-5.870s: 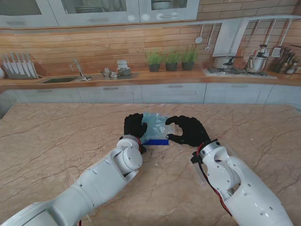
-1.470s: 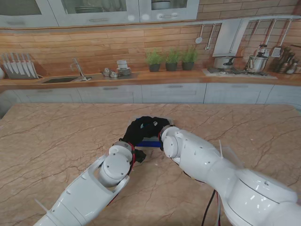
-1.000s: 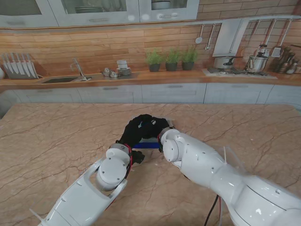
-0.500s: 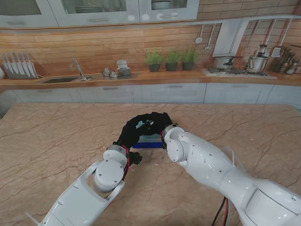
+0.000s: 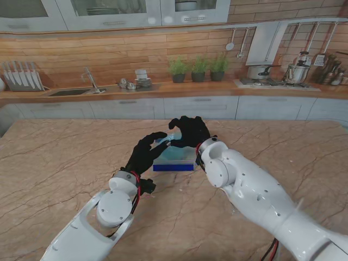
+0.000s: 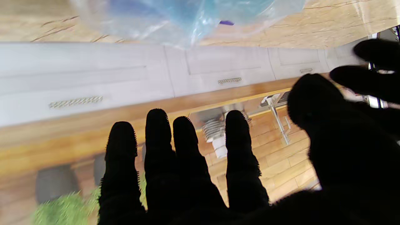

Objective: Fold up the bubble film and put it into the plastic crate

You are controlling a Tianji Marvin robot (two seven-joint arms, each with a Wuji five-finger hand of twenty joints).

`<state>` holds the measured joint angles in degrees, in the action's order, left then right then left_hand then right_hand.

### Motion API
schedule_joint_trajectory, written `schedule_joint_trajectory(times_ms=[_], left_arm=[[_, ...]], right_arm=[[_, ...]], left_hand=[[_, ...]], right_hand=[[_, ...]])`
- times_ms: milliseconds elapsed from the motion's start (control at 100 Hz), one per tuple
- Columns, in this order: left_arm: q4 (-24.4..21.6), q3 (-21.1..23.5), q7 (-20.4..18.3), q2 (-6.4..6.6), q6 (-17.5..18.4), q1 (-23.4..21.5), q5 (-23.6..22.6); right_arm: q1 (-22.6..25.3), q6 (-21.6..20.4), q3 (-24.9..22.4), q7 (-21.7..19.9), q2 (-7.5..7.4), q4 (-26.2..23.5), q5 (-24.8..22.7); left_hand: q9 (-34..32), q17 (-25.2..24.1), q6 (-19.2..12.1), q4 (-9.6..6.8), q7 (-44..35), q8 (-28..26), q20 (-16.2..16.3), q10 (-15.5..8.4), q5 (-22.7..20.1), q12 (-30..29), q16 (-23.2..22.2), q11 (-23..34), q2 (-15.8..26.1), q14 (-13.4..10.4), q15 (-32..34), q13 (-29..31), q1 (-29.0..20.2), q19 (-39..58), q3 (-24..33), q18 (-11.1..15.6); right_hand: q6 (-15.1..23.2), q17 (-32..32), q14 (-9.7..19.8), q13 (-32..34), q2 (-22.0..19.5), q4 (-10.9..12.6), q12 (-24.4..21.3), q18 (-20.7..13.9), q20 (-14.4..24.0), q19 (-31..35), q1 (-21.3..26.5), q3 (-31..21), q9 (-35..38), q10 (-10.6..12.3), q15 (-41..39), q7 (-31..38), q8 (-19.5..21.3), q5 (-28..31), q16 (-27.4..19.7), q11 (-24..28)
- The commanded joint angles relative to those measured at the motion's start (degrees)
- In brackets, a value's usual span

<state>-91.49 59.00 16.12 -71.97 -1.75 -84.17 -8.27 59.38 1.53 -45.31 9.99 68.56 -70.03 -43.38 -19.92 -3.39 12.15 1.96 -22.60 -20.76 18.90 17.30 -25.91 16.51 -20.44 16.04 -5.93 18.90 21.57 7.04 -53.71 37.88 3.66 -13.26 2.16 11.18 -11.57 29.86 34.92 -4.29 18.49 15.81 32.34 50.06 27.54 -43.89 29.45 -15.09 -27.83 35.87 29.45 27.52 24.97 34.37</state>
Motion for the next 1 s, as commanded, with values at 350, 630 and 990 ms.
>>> schedule_joint_trajectory(times_ms=[350, 630, 990], left_arm=[[-11.6, 7.0, -13.1, 6.04, -7.5, -10.1, -11.4], [-15.6, 7.5, -23.0, 8.62, -16.2, -12.4, -15.5], [-14.6, 5.6, -25.3, 9.27, -20.4, -11.3, -17.7]], right_arm=[[22.9, -0.7, -28.1, -15.3, -8.75, -19.6, -18.9], [33.1, 0.2, -40.0, -20.9, -9.66, -23.2, -26.3], [36.6, 5.8, -44.2, -24.9, -9.91, -19.8, -26.7]], left_hand=[[-20.5, 6.2, 2.7, -0.69, -2.6, -2.4, 12.9, 6.1, -9.9, 5.7, -8.2, 4.0, 2.7, 10.5, 12.6, 15.5, 1.5, 24.5, -4.2, -11.8], [-25.7, 8.9, 4.7, -0.63, -7.1, -5.3, 15.8, 6.4, -13.0, 6.3, -8.1, 6.1, 5.0, 11.8, 16.3, 19.5, 2.7, 28.3, -4.6, -12.5], [-26.4, 9.0, 5.0, -0.56, -9.1, -6.3, 16.6, 6.5, -13.2, 5.7, -7.2, 6.6, 5.9, 11.9, 17.0, 20.0, 3.2, 28.5, -4.7, -12.7]], right_hand=[[-1.1, 3.9, -2.6, 6.0, -6.0, 2.7, 1.2, -0.1, 2.4, 5.2, -0.2, 8.9, 7.1, -2.0, -8.7, -2.4, 0.9, 4.3, 6.0, 2.3], [-0.6, 5.6, -4.1, 8.9, -12.4, 2.8, 6.9, 0.0, 7.6, 13.9, -2.2, 15.0, 13.0, -3.5, -22.9, 1.2, 7.1, 12.0, 15.3, 9.8], [-0.7, 4.9, -4.1, 8.6, -18.1, 1.8, 10.0, -0.2, 10.2, 15.0, -6.1, 18.7, 13.5, -4.0, -27.2, 1.1, 10.7, 12.9, 19.2, 12.1]])
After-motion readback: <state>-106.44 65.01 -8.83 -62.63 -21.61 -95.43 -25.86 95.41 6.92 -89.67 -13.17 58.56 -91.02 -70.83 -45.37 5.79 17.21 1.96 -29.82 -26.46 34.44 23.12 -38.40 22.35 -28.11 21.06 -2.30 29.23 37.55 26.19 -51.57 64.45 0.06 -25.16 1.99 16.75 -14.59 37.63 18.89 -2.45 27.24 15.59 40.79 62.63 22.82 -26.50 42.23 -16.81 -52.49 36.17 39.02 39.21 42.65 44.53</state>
